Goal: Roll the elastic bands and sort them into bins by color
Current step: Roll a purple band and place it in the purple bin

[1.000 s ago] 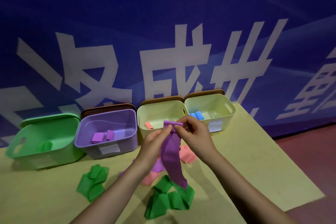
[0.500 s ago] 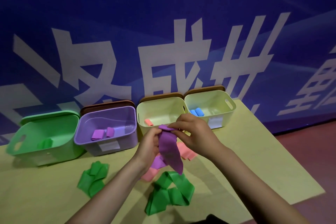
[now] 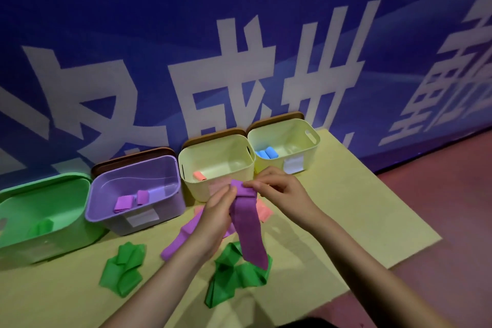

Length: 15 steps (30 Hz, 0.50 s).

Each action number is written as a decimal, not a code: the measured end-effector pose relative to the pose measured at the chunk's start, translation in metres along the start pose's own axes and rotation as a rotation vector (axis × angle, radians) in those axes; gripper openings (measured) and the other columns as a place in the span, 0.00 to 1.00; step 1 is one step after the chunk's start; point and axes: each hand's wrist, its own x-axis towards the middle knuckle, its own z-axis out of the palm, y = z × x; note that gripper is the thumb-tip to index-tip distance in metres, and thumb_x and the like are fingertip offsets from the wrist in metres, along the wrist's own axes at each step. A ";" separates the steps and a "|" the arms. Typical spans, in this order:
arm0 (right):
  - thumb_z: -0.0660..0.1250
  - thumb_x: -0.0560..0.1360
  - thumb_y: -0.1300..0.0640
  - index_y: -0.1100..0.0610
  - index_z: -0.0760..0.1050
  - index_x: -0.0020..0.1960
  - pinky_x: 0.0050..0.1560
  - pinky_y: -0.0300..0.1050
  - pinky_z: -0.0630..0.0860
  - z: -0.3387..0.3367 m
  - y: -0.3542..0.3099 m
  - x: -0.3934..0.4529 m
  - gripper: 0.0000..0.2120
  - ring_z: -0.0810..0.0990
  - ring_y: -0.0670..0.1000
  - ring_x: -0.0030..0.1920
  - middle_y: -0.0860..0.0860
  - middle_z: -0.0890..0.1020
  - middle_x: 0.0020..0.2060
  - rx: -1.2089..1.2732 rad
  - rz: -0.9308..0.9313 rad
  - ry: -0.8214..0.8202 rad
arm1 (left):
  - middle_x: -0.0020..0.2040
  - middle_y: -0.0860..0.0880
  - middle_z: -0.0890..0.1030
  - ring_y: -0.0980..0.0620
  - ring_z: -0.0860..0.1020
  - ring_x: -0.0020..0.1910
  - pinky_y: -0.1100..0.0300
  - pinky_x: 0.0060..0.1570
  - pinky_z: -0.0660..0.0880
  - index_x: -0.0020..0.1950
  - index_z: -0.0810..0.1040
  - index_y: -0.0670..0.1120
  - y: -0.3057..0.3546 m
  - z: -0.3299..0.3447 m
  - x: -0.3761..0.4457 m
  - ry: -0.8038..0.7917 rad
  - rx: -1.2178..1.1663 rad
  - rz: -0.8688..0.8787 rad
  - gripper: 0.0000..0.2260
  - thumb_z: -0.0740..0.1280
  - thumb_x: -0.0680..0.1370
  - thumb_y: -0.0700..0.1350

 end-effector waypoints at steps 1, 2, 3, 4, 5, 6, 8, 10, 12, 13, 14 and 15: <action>0.68 0.76 0.62 0.55 0.83 0.51 0.48 0.35 0.72 -0.002 0.000 -0.002 0.07 0.77 0.44 0.44 0.49 0.79 0.43 0.015 0.017 0.033 | 0.49 0.44 0.83 0.45 0.78 0.51 0.49 0.57 0.69 0.48 0.82 0.48 -0.001 0.004 0.000 -0.005 -0.002 -0.001 0.13 0.58 0.82 0.43; 0.68 0.76 0.63 0.54 0.82 0.52 0.47 0.36 0.73 -0.003 0.001 -0.003 0.08 0.77 0.44 0.42 0.49 0.80 0.42 0.042 0.039 0.056 | 0.49 0.44 0.83 0.44 0.78 0.52 0.49 0.58 0.69 0.48 0.83 0.49 -0.001 0.009 0.000 -0.003 0.007 0.000 0.12 0.59 0.82 0.45; 0.67 0.76 0.65 0.54 0.81 0.54 0.46 0.36 0.74 -0.005 0.001 -0.004 0.10 0.77 0.44 0.40 0.50 0.80 0.41 0.081 0.073 0.075 | 0.51 0.43 0.83 0.42 0.78 0.54 0.47 0.59 0.69 0.49 0.82 0.50 -0.001 0.013 0.001 -0.012 0.024 0.004 0.11 0.60 0.81 0.48; 0.67 0.76 0.65 0.56 0.79 0.56 0.44 0.36 0.75 -0.007 0.000 -0.004 0.11 0.77 0.43 0.37 0.50 0.79 0.39 0.129 0.119 0.094 | 0.52 0.42 0.82 0.41 0.78 0.55 0.47 0.60 0.69 0.49 0.81 0.51 -0.001 0.017 0.001 -0.029 0.051 0.018 0.10 0.61 0.79 0.51; 0.67 0.76 0.65 0.58 0.78 0.57 0.42 0.35 0.74 -0.010 -0.001 -0.005 0.11 0.76 0.42 0.34 0.51 0.78 0.37 0.158 0.162 0.109 | 0.52 0.42 0.82 0.44 0.78 0.55 0.52 0.59 0.71 0.49 0.80 0.50 -0.001 0.021 0.001 -0.036 0.084 0.052 0.10 0.61 0.80 0.51; 0.67 0.76 0.66 0.60 0.79 0.55 0.39 0.34 0.74 -0.013 -0.001 -0.005 0.09 0.76 0.41 0.32 0.51 0.78 0.35 0.161 0.188 0.120 | 0.49 0.45 0.82 0.49 0.79 0.51 0.60 0.55 0.72 0.47 0.79 0.49 0.001 0.025 0.000 -0.035 0.117 0.097 0.10 0.59 0.81 0.48; 0.68 0.75 0.66 0.61 0.80 0.47 0.37 0.34 0.72 -0.018 0.002 -0.007 0.03 0.75 0.42 0.30 0.51 0.78 0.32 0.127 0.187 0.142 | 0.42 0.54 0.78 0.60 0.75 0.42 0.70 0.43 0.70 0.45 0.75 0.52 0.002 0.033 -0.002 -0.023 0.202 0.172 0.12 0.55 0.83 0.43; 0.69 0.74 0.66 0.58 0.80 0.44 0.38 0.35 0.72 -0.020 0.004 -0.011 0.04 0.76 0.43 0.32 0.49 0.79 0.32 0.122 0.170 0.181 | 0.41 0.54 0.75 0.59 0.73 0.39 0.64 0.40 0.70 0.46 0.73 0.54 0.001 0.040 -0.005 -0.051 0.308 0.208 0.10 0.55 0.83 0.44; 0.68 0.74 0.65 0.57 0.80 0.44 0.39 0.36 0.72 -0.021 0.006 -0.014 0.04 0.76 0.43 0.34 0.48 0.79 0.32 0.115 0.158 0.206 | 0.41 0.53 0.77 0.57 0.74 0.39 0.61 0.36 0.69 0.48 0.74 0.53 -0.005 0.042 -0.002 -0.059 0.360 0.242 0.08 0.56 0.82 0.45; 0.68 0.75 0.65 0.58 0.80 0.45 0.40 0.36 0.73 -0.021 0.007 -0.015 0.04 0.76 0.43 0.34 0.47 0.79 0.33 0.110 0.152 0.206 | 0.41 0.52 0.77 0.57 0.74 0.40 0.61 0.38 0.69 0.48 0.74 0.53 -0.008 0.043 -0.001 -0.048 0.364 0.252 0.08 0.56 0.82 0.44; 0.68 0.75 0.65 0.58 0.80 0.45 0.40 0.36 0.73 -0.020 0.006 -0.017 0.04 0.76 0.43 0.35 0.48 0.79 0.33 0.112 0.148 0.195 | 0.42 0.53 0.78 0.59 0.75 0.40 0.62 0.40 0.70 0.48 0.73 0.53 -0.010 0.044 -0.001 -0.030 0.365 0.255 0.09 0.56 0.83 0.43; 0.68 0.75 0.65 0.59 0.79 0.46 0.40 0.36 0.73 -0.019 0.006 -0.017 0.03 0.76 0.43 0.35 0.49 0.79 0.34 0.123 0.145 0.177 | 0.42 0.53 0.78 0.60 0.75 0.40 0.62 0.42 0.70 0.48 0.73 0.53 -0.011 0.045 -0.001 -0.013 0.361 0.263 0.09 0.56 0.83 0.42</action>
